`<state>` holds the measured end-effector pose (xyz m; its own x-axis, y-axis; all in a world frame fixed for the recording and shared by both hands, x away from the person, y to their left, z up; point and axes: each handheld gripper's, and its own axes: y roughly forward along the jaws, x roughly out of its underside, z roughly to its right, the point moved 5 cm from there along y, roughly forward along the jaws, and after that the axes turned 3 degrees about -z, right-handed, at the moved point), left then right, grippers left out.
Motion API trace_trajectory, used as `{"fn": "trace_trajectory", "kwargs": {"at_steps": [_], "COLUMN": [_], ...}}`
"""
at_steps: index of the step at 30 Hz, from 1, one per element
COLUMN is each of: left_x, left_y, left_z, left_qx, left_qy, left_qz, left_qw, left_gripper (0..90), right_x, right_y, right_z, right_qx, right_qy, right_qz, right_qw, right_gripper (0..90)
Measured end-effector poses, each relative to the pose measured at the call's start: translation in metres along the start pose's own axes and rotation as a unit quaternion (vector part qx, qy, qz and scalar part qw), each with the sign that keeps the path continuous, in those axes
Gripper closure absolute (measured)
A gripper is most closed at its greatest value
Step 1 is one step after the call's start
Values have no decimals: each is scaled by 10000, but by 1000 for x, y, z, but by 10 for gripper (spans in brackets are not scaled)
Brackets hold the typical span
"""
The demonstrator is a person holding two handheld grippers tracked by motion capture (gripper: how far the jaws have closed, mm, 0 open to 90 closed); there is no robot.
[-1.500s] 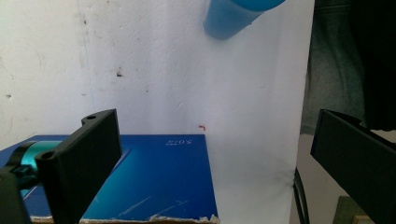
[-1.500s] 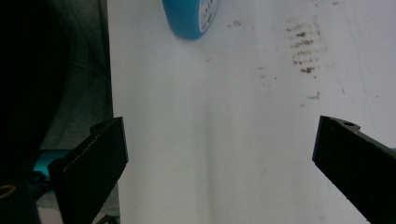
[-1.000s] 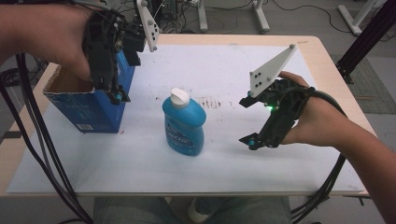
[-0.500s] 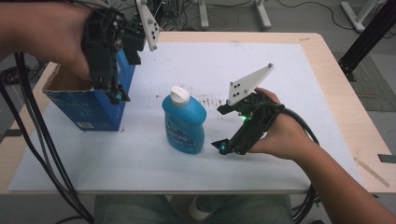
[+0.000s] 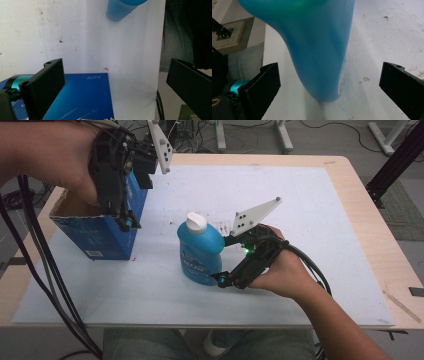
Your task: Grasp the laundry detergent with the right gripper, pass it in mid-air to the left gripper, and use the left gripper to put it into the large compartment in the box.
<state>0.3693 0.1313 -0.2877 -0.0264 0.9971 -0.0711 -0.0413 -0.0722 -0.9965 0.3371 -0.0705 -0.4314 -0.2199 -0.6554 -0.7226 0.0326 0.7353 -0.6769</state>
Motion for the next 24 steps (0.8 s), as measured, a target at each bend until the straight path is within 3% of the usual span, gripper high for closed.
{"fn": "trace_trajectory", "kwargs": {"at_steps": [13, 24], "left_x": [-2, -2], "left_y": [2, 1], "left_z": [-1, 0], "left_qx": [22, 5], "left_qy": [-5, -14], "left_qz": [18, 27], "left_qw": [10000, 10000], "left_gripper": [18, 18], "right_x": [-8, -10], "right_y": [16, 26], "right_z": [-8, -12], "right_qx": [117, 216], "right_qy": [-11, 59], "right_qz": [486, 970], "right_qw": [9988, 9950], "right_gripper": [24, 49]}}
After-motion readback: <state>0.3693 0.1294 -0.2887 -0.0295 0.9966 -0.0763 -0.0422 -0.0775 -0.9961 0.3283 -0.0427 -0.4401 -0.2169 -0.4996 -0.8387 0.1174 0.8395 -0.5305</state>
